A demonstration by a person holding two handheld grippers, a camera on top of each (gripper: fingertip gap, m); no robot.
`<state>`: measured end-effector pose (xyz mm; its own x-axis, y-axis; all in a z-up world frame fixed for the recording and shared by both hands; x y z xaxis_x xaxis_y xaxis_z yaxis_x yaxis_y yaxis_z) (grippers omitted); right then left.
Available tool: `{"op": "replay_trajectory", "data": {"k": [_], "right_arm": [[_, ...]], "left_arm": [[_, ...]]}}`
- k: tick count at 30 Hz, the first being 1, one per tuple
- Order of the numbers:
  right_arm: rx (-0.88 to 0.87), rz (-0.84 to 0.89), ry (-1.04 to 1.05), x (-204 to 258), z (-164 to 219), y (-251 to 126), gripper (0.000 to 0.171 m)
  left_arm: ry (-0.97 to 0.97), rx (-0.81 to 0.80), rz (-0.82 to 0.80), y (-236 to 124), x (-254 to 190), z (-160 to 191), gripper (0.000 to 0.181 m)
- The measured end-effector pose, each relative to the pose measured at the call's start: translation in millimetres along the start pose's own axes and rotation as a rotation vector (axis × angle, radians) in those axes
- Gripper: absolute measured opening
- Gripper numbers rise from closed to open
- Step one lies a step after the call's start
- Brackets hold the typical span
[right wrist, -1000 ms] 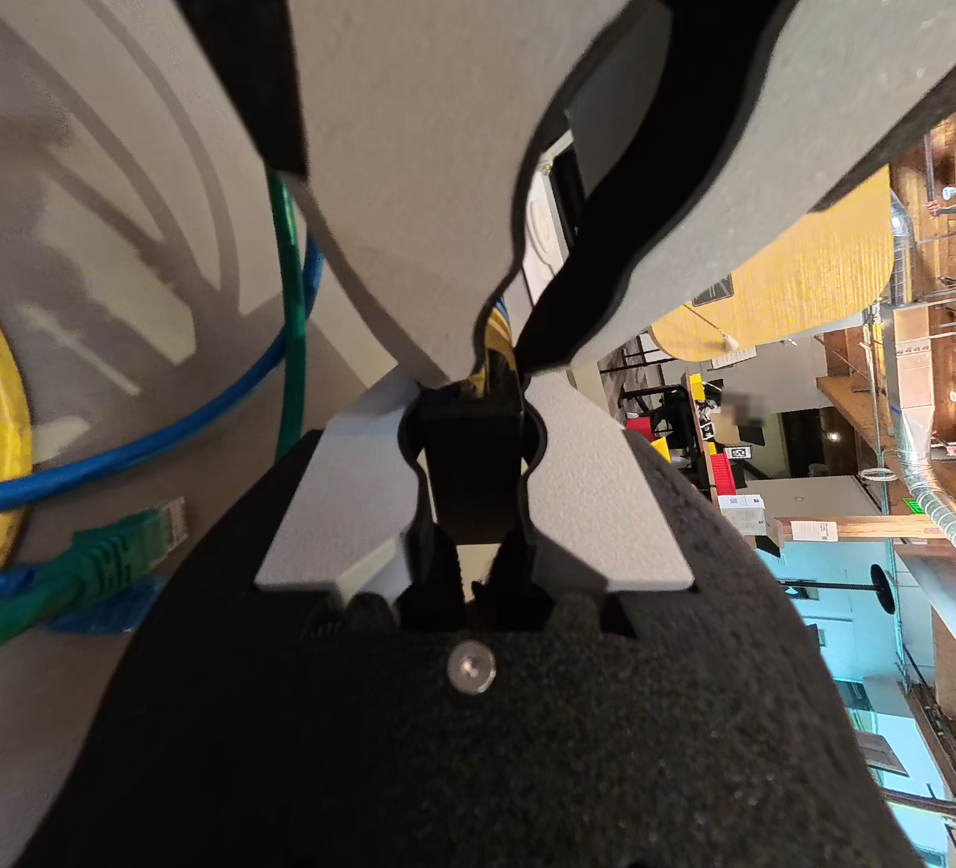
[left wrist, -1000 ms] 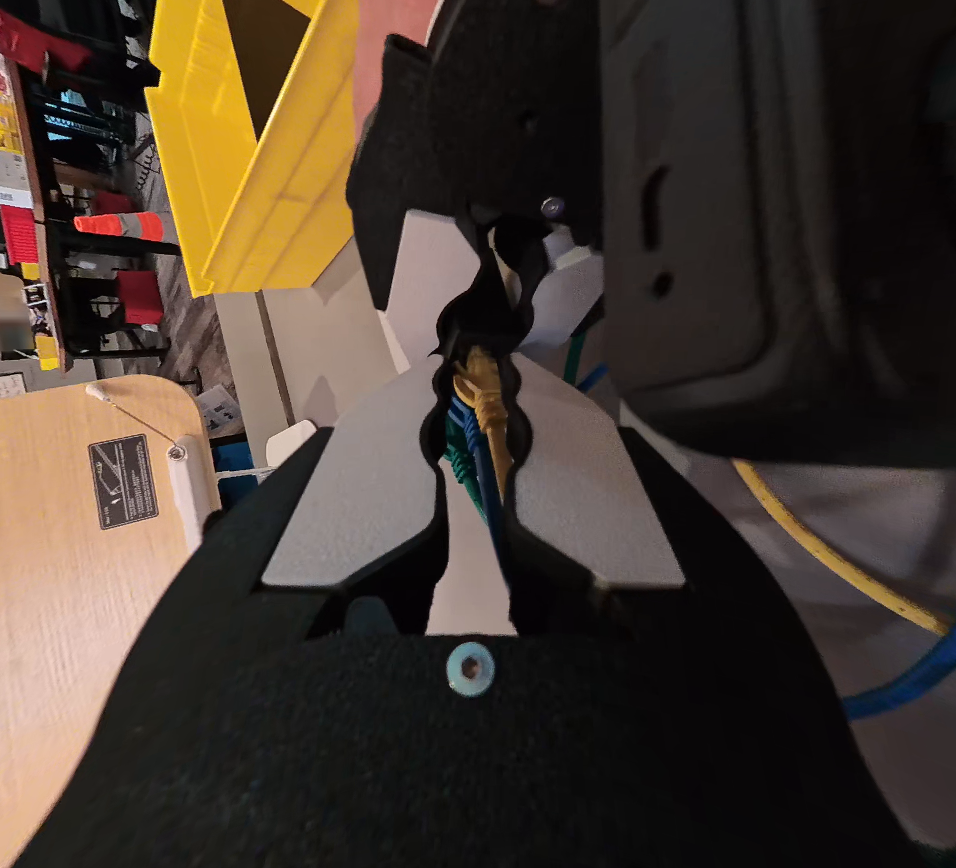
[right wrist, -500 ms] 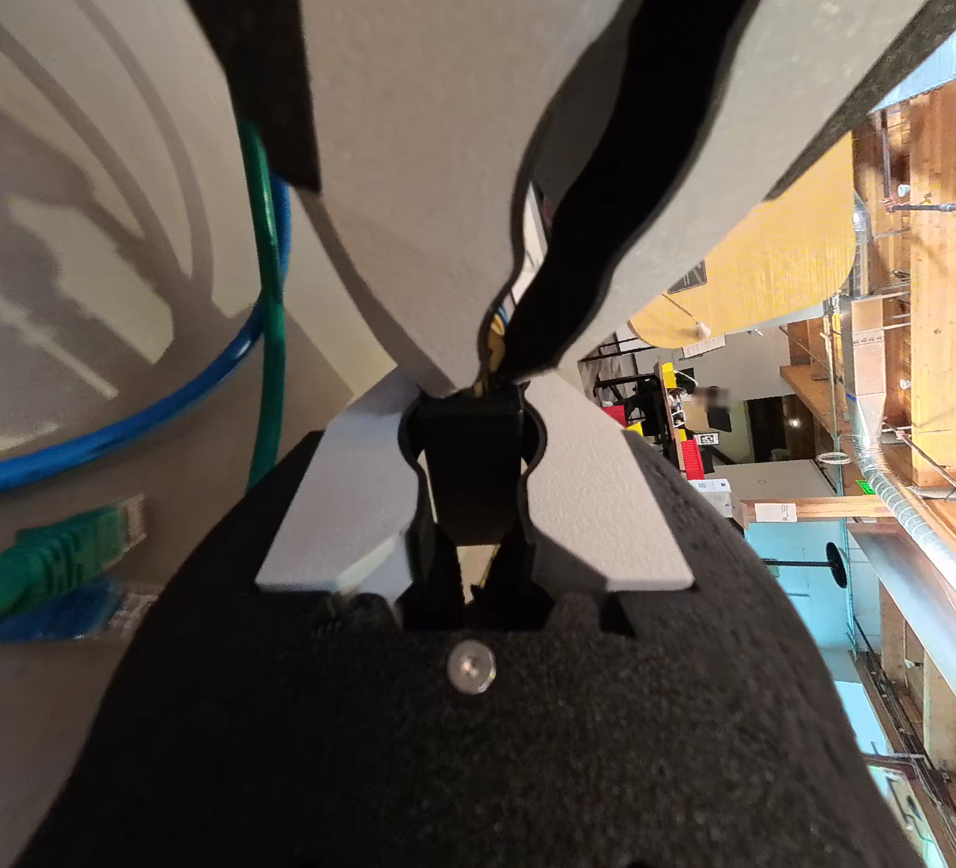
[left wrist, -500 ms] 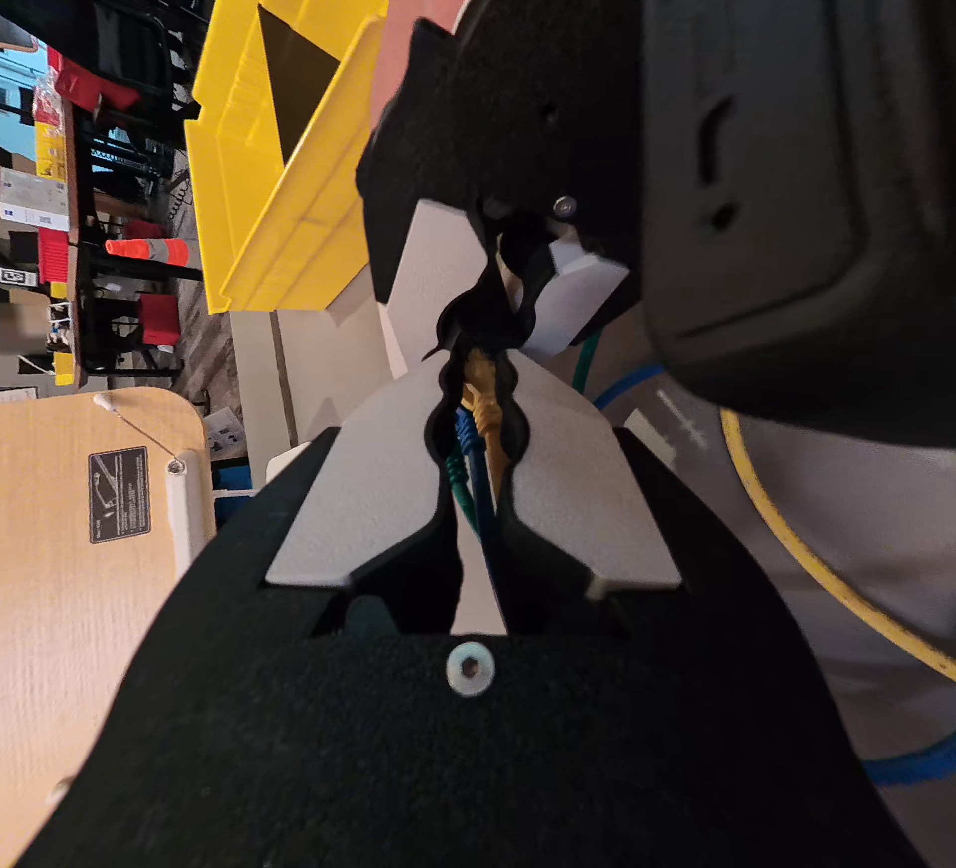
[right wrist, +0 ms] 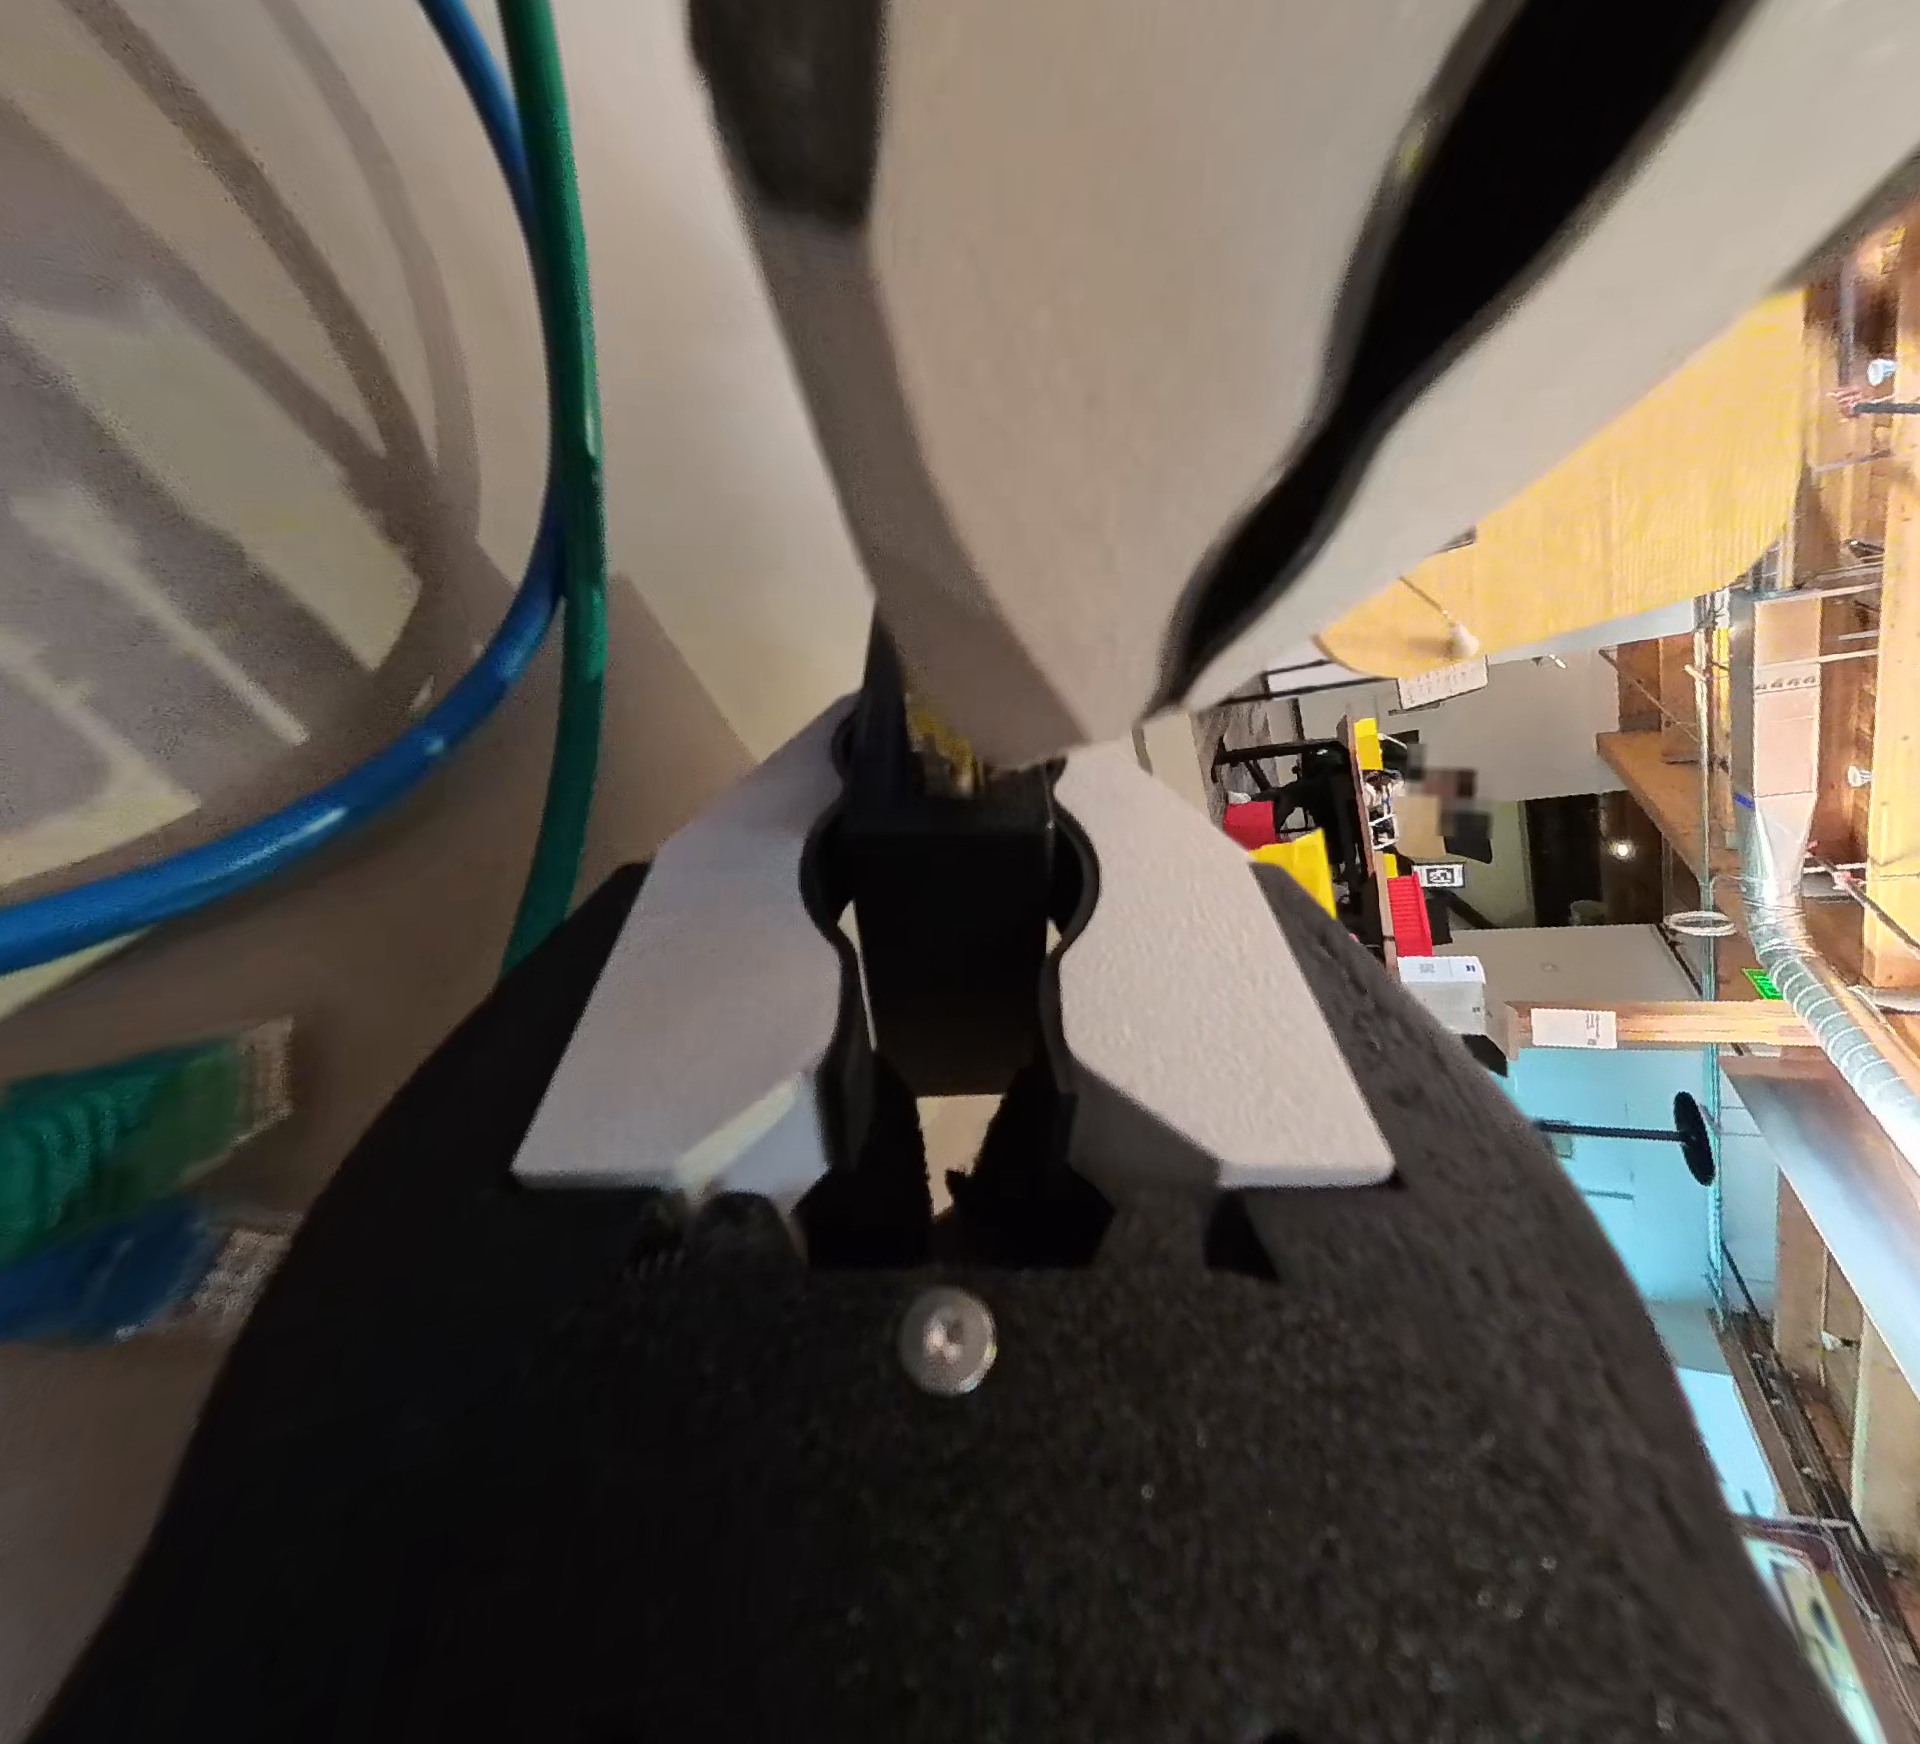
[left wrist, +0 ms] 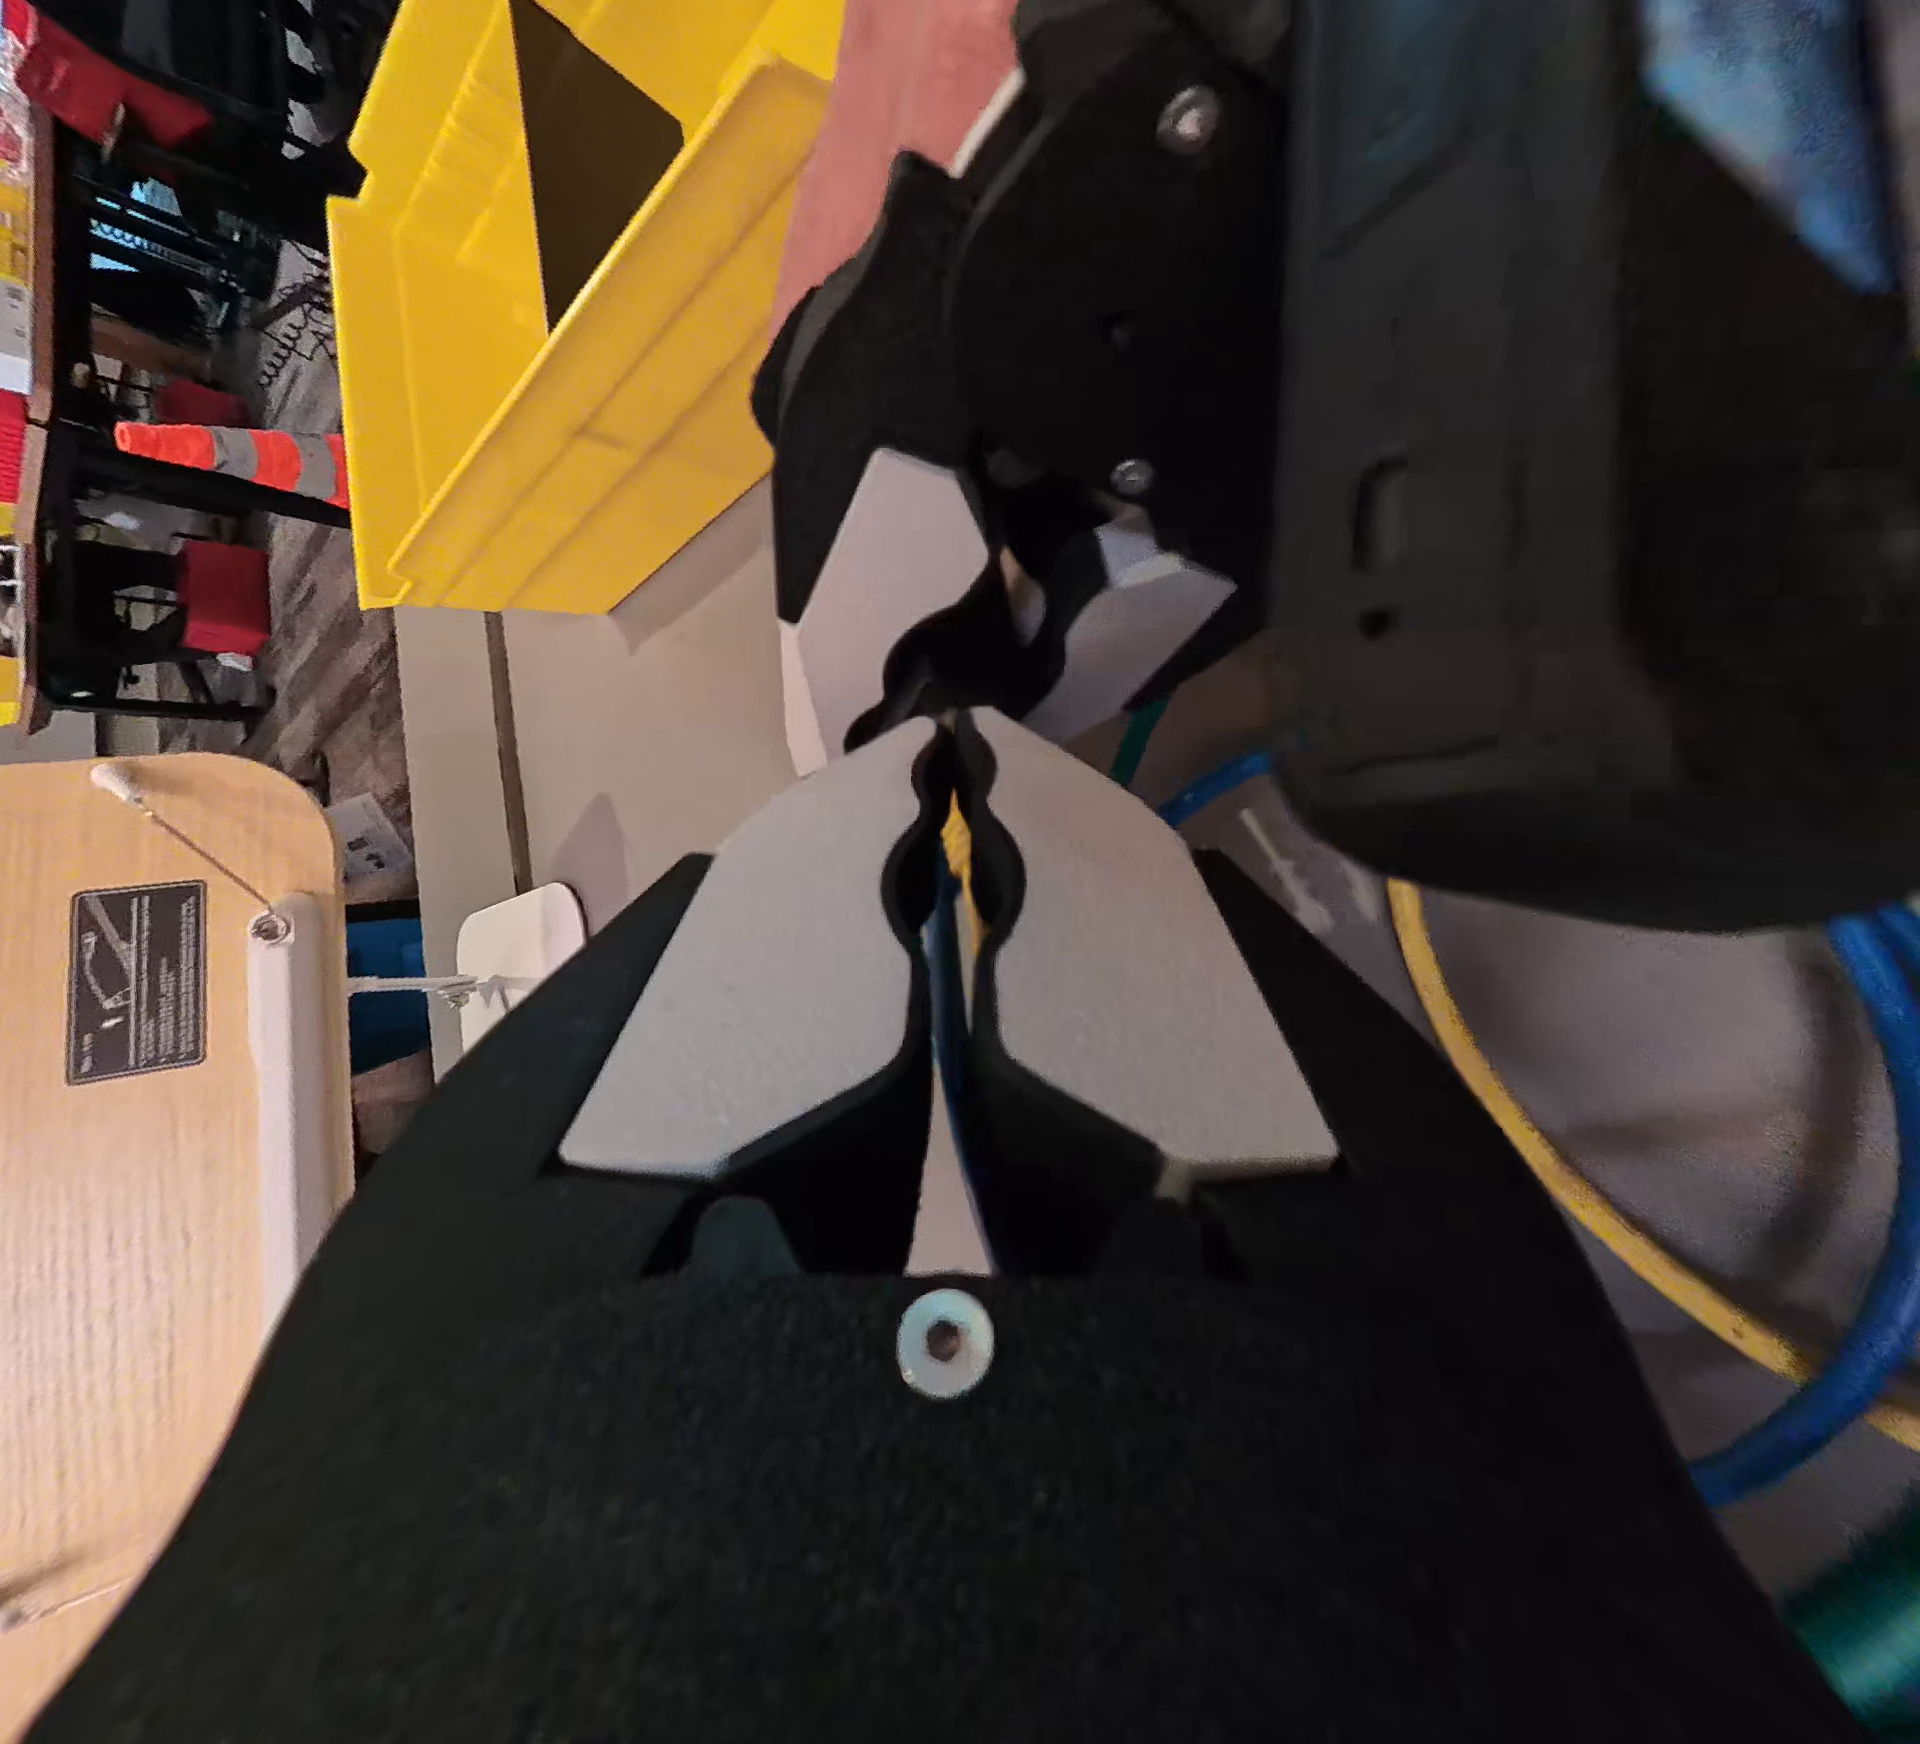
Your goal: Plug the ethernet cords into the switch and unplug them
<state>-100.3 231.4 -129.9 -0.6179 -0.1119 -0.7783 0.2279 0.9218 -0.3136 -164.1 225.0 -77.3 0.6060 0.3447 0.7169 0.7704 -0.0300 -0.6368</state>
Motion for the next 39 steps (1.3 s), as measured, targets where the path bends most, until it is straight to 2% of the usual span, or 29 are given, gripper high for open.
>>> {"op": "replay_trajectory", "data": {"k": [1, 5, 15, 18, 20, 22, 24, 30, 34, 39], "right_arm": [[0.009, 0.000, -0.005, -0.3, 2.3, 1.5, 0.027], [-0.017, -0.009, -0.015, 1.0, -5.0, -0.6, 0.027], [-0.021, -0.028, -0.016, 5.0, -8.4, 0.4, 0.027], [-0.021, -0.033, -0.018, 5.7, -8.6, 1.4, 0.027], [-0.022, -0.031, -0.019, 5.4, -9.8, 1.5, 0.027], [-0.029, -0.034, -0.019, 5.9, -12.1, 0.9, 0.027], [-0.027, -0.041, -0.021, 7.4, -13.3, 0.4, 0.026], [-0.026, -0.045, 0.009, 3.2, -12.0, 3.0, 0.027], [0.036, -0.055, -0.031, 9.4, -1.4, 9.3, 0.027], [0.079, -0.068, -0.006, 3.4, 16.7, 17.6, 0.027]], "left_arm": [[0.010, 0.009, -0.025, -1.6, 0.1, -0.4, 0.000], [0.106, 0.081, -0.080, -0.4, -3.5, 2.1, 0.016], [0.182, 0.112, -0.049, 1.5, -9.2, 3.4, 0.012], [0.134, 0.101, -0.021, -2.3, -8.0, 2.7, 0.025], [0.128, 0.113, -0.010, -1.4, -8.4, 4.5, 0.027], [0.154, 0.132, -0.010, 2.4, -10.8, 6.9, 0.025], [0.169, 0.141, -0.023, 5.0, -11.6, 8.3, 0.015], [0.207, 0.171, -0.101, 6.2, -9.8, 9.3, 0.013], [0.172, 0.203, -0.011, 4.1, -12.1, 12.1, 0.014], [0.151, 0.209, -0.016, -14.0, -5.1, 16.9, 0.014]]}}
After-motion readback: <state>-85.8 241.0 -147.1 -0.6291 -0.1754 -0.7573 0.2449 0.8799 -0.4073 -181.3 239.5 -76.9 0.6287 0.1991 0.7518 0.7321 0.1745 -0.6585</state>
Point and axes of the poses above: each gripper's, where its closed fingertips meet, y out along the fingers, z out of its underside, x = y × z across the jaws, the point moved 5 cm from there along -y, back along the fingers, and after that the axes turned 13 degrees about y, right-handed, at the moved point
